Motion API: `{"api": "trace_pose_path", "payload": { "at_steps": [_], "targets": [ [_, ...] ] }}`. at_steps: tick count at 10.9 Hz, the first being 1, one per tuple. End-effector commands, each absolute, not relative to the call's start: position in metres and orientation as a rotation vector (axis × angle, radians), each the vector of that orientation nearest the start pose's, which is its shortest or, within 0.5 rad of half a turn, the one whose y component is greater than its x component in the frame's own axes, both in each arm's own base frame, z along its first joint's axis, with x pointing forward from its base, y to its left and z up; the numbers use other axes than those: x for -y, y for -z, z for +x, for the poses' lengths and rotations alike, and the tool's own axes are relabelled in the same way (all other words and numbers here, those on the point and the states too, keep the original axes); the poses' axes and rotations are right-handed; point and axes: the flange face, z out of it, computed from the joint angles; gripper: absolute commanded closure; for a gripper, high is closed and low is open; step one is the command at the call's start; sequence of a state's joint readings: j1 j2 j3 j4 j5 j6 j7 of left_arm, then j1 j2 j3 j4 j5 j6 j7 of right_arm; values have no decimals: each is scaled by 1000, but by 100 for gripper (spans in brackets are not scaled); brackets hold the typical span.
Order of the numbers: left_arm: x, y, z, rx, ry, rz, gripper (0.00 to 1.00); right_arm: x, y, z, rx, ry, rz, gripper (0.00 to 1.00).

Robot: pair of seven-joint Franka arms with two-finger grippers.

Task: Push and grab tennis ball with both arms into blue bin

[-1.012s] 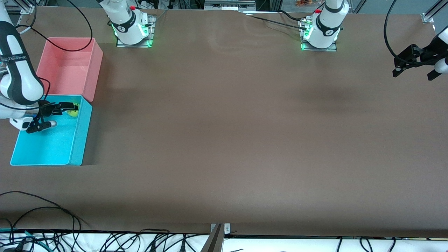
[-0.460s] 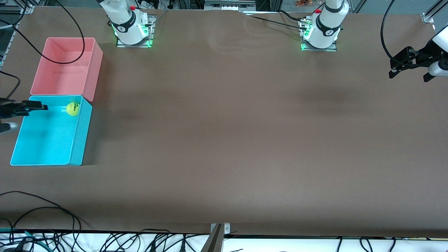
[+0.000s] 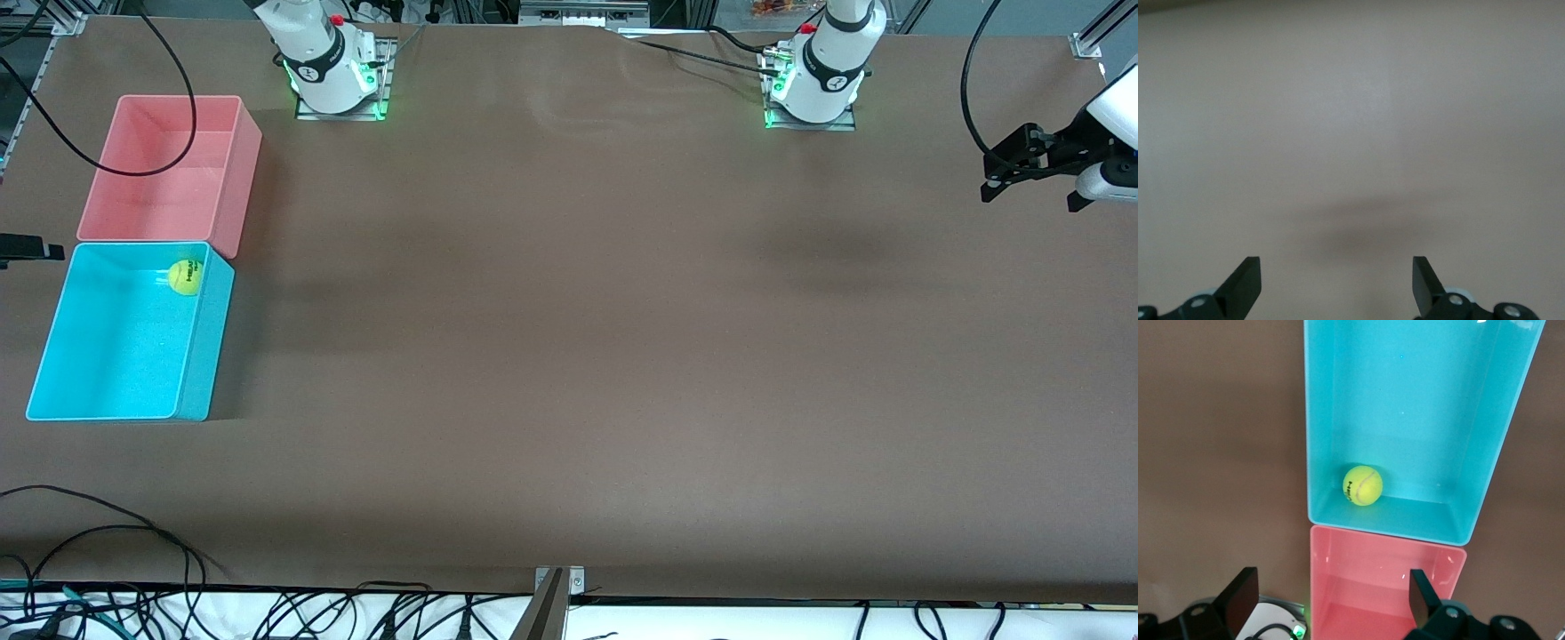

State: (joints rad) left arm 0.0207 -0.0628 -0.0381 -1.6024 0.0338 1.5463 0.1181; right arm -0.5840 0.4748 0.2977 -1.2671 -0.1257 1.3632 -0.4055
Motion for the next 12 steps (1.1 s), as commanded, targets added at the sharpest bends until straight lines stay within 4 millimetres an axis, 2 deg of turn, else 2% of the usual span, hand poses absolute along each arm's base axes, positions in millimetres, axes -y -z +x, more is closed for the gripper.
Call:
{"api": "trace_pose_path", "payload": {
  "at_steps": [1, 2, 3, 5, 7, 8, 9, 10, 12],
  "targets": [
    [8, -649, 532, -196, -2, -3110, 0, 187, -524, 614, -35, -469, -3024, 0],
    [9, -650, 532, -197, 3, -3116, 0, 166, -544, 604, -52, -452, -3059, 0],
    [10, -651, 531, -200, 6, -3119, 0, 137, -553, 594, 12, -458, -3082, 0],
    [10, -650, 532, -197, 1, -3117, 0, 100, -565, 587, 43, -467, -3139, 0],
    [18, -652, 531, -214, 5, -3114, 0, 92, -581, 578, 30, -391, -3141, 0],
    [20, -651, 531, -219, 2, -3113, 0, 86, -586, 566, 24, -290, -3157, 0],
    [19, -651, 531, -217, 2, -3115, 0, 80, -579, 556, 36, -249, -3165, 0],
    [19, -651, 531, -217, 0, -3115, 0, 80, -577, 548, 39, -198, -3171, 0],
    [21, -652, 531, -223, 3, -3114, 0, 84, -593, 536, 82, -144, -3164, 0]
  ]
}}
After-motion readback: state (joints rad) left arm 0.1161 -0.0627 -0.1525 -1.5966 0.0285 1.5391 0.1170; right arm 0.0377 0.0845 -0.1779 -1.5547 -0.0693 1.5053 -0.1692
